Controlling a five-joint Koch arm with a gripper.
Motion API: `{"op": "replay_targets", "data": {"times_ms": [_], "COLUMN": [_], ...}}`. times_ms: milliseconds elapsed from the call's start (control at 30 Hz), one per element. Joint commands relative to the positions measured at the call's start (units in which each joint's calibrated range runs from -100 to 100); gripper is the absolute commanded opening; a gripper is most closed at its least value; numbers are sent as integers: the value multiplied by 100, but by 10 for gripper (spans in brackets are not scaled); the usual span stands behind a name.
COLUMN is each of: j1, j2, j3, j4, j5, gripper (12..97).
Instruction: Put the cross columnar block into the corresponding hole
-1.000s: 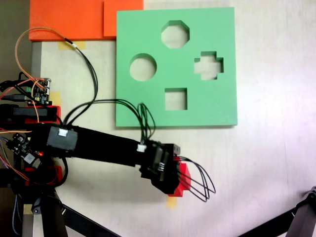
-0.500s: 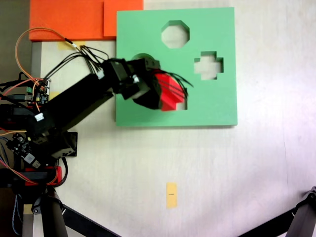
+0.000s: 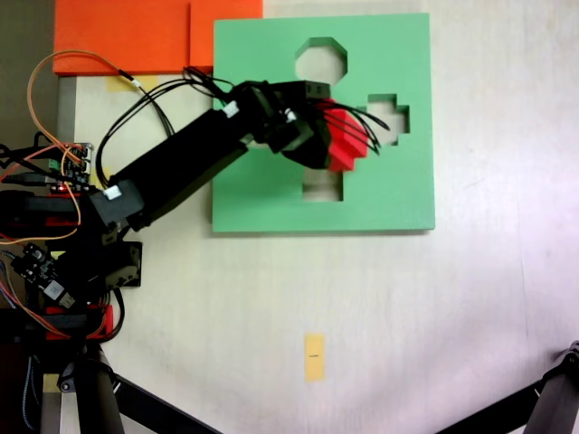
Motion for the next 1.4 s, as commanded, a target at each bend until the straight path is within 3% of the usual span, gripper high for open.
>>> {"op": "replay_targets", "data": {"times_ms": [0,367,1367], "j1": [-63,-34,127], "j2": [260,2048,2690], "j3": [773,2288,2318], "j4": [559,569,713], "j5": [-29,-49,-205], "gripper": [367,368,368]}}
